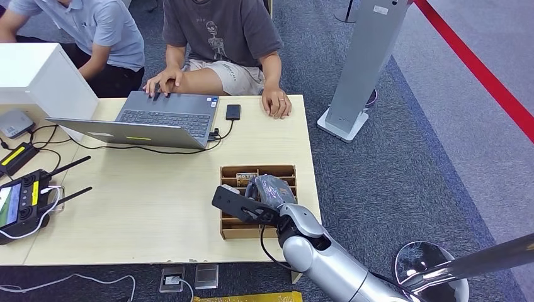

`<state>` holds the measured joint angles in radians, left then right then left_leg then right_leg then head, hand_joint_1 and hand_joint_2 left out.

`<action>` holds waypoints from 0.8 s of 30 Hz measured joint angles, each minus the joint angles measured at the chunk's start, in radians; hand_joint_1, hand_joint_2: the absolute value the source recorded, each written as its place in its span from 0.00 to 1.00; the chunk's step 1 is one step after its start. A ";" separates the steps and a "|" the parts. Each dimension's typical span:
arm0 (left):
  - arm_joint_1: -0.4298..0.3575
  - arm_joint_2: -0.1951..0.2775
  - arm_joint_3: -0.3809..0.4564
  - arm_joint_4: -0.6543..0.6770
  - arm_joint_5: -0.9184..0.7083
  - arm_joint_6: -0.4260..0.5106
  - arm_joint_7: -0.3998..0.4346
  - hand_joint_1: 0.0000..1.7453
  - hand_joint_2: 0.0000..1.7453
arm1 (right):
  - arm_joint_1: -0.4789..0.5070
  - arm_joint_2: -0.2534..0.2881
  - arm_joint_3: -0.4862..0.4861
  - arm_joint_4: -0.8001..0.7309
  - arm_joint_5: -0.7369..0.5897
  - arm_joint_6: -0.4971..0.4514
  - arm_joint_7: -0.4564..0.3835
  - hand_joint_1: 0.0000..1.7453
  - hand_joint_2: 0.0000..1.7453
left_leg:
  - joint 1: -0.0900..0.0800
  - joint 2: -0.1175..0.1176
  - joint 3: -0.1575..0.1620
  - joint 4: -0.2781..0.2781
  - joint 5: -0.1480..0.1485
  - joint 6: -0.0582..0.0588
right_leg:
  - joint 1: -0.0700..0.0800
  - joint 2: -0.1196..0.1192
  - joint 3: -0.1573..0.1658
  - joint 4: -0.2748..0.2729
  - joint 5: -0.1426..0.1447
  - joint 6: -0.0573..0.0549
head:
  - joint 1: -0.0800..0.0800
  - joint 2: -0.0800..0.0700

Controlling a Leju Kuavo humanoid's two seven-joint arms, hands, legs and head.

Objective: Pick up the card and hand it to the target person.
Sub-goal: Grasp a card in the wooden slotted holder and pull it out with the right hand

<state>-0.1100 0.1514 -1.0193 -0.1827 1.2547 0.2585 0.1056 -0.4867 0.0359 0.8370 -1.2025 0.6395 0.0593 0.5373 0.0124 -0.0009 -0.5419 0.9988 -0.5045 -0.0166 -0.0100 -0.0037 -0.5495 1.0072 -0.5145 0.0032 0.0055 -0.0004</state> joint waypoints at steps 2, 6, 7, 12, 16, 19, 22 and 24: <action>0.000 0.000 0.000 0.000 0.002 0.004 -0.001 0.00 1.00 | 0.000 0.000 0.000 0.000 0.000 -0.004 -0.002 0.98 1.00 | 0.000 0.000 0.000 0.000 0.000 0.000 | 0.000 0.000 0.000 0.000 0.000 0.000 | 0.000 0.000; 0.000 0.000 0.000 0.000 0.005 0.005 -0.002 0.00 1.00 | 0.001 0.000 -0.001 -0.004 0.000 -0.027 -0.012 0.98 1.00 | 0.000 0.000 0.000 0.000 0.000 0.000 | 0.000 0.000 0.000 0.000 0.000 0.000 | 0.000 0.000; 0.000 0.000 0.000 0.000 0.005 0.004 -0.002 0.00 1.00 | 0.002 -0.001 -0.002 -0.008 0.000 -0.034 -0.014 0.98 1.00 | 0.000 0.000 0.000 0.000 0.000 0.000 | 0.000 0.000 0.000 0.000 0.000 0.000 | 0.000 0.000; 0.001 0.000 0.000 0.000 0.005 0.003 -0.005 0.00 1.00 | 0.005 -0.014 -0.012 -0.054 0.005 -0.059 -0.017 0.98 1.00 | 0.000 0.000 0.000 0.000 0.000 0.000 | 0.000 0.000 -0.001 0.000 0.000 0.000 | 0.000 0.000; 0.001 0.000 0.000 0.000 0.005 0.000 -0.007 0.00 1.00 | 0.015 -0.034 -0.030 -0.114 0.004 -0.074 -0.016 0.98 1.00 | 0.000 0.000 -0.001 0.000 0.000 0.000 | 0.000 0.000 -0.001 0.000 0.000 0.000 | 0.000 0.000; 0.001 0.000 0.000 0.000 0.005 -0.002 -0.007 0.00 1.00 | 0.022 -0.051 -0.045 -0.163 0.004 -0.086 -0.018 0.98 1.00 | 0.000 0.000 -0.001 0.000 0.000 0.000 | 0.000 0.000 -0.001 0.000 0.000 0.000 | 0.000 0.000; 0.001 0.000 0.000 0.000 0.005 -0.002 -0.007 0.00 1.00 | 0.029 -0.065 -0.063 -0.213 0.005 -0.099 -0.024 0.98 1.00 | 0.000 0.000 -0.001 0.000 0.000 0.000 | 0.000 0.000 -0.001 0.000 0.000 0.000 | 0.000 0.000; 0.001 0.000 0.000 0.000 0.005 -0.002 -0.008 0.00 1.00 | 0.033 -0.073 -0.072 -0.242 0.005 -0.104 -0.031 0.98 1.00 | 0.000 0.000 -0.001 0.000 0.000 0.000 | 0.000 0.000 -0.001 0.000 0.000 0.000 | 0.000 0.000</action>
<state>-0.1088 0.1514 -1.0193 -0.1827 1.2593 0.2567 0.0979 -0.4533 -0.0374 0.7653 -1.4444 0.6447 -0.0443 0.5064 0.0124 -0.0009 -0.5425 0.9988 -0.5045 -0.0166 -0.0100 -0.0037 -0.5504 1.0071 -0.5145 0.0032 0.0054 -0.0004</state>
